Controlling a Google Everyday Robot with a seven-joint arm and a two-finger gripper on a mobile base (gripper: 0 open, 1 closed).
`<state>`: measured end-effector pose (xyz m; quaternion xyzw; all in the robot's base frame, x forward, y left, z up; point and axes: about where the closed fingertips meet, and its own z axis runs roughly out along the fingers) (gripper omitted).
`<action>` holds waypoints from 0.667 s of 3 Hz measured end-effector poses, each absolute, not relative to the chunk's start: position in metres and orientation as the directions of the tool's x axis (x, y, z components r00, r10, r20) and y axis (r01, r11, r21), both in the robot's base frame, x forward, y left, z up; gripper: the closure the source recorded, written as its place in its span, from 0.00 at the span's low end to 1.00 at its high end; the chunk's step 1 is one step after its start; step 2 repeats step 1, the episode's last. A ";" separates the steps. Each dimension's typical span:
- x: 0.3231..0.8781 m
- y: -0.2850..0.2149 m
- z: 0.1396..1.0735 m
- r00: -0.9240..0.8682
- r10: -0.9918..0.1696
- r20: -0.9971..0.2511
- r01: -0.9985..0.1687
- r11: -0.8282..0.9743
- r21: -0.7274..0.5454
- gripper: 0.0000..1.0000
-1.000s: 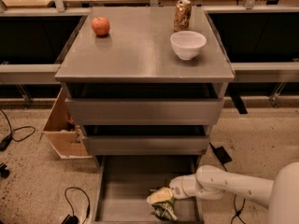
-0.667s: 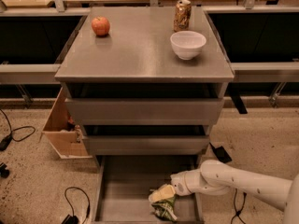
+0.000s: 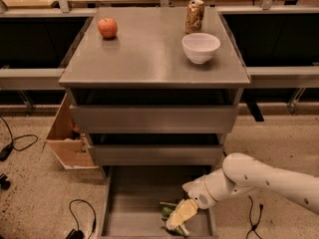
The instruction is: Place green jalapeno chip bag into bottom drawer
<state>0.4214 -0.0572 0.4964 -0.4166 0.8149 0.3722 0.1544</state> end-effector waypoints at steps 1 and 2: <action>0.389 -0.059 0.547 -0.531 -0.701 -0.476 -0.833 0.331 0.443 0.00; 0.389 -0.059 0.547 -0.531 -0.701 -0.476 -0.833 0.331 0.443 0.00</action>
Offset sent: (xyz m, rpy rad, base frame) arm 0.0000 0.0000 0.0000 0.0000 0.0000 0.0000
